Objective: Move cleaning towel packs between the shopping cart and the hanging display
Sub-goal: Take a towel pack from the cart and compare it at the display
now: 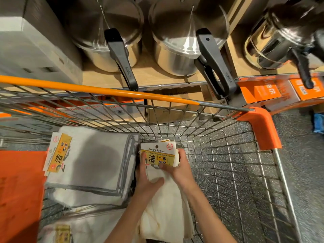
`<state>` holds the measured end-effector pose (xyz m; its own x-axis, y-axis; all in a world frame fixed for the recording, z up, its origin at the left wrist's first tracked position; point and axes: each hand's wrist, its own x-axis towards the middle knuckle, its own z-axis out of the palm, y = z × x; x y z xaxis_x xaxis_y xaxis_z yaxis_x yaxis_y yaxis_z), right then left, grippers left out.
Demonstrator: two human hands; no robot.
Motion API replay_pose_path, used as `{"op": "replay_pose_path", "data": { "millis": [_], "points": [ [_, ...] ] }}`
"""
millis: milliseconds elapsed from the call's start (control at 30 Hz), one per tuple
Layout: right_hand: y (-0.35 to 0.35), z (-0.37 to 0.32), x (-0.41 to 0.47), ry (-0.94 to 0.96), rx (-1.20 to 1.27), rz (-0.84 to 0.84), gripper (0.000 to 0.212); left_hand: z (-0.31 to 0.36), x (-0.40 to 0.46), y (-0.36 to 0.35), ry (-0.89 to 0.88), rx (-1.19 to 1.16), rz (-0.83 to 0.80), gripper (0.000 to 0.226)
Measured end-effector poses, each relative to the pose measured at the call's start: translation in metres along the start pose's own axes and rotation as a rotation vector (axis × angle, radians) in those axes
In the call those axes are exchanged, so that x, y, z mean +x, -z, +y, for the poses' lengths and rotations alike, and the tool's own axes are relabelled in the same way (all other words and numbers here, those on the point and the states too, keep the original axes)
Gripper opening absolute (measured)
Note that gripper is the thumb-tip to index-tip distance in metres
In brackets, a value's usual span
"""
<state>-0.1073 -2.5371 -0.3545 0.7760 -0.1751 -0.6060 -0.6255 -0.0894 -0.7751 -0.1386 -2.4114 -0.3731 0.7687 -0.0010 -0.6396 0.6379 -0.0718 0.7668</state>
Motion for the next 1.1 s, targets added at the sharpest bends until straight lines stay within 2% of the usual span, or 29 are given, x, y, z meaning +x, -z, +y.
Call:
{"op": "replay_pose_path", "data": {
  "millis": [67, 267, 533, 667, 900, 1100],
  "points": [
    [-0.001, -0.002, 0.001, 0.014, -0.036, 0.006, 0.064, 0.0, 0.001, 0.001, -0.002, -0.003, 0.001, 0.102],
    [0.001, -0.002, 0.0, -0.043, 0.057, -0.148, 0.061, 0.001, 0.001, 0.003, 0.021, -0.038, -0.014, 0.098],
    [-0.003, -0.007, 0.001, -0.076, -0.032, -0.141, 0.073, 0.009, -0.004, 0.007, 0.067, -0.089, -0.041, 0.099],
    [0.0, -0.014, -0.009, -0.035, -0.015, -0.038, 0.071, 0.021, -0.014, 0.007, 0.032, -0.109, -0.074, 0.093],
    [0.012, -0.05, -0.047, 0.032, 0.115, 0.014, 0.073, 0.056, -0.044, 0.021, -0.036, -0.064, -0.144, 0.088],
    [0.03, -0.109, -0.086, 0.102, 0.164, 0.015, 0.068, 0.115, -0.08, 0.033, -0.215, 0.188, -0.169, 0.089]
  ]
}}
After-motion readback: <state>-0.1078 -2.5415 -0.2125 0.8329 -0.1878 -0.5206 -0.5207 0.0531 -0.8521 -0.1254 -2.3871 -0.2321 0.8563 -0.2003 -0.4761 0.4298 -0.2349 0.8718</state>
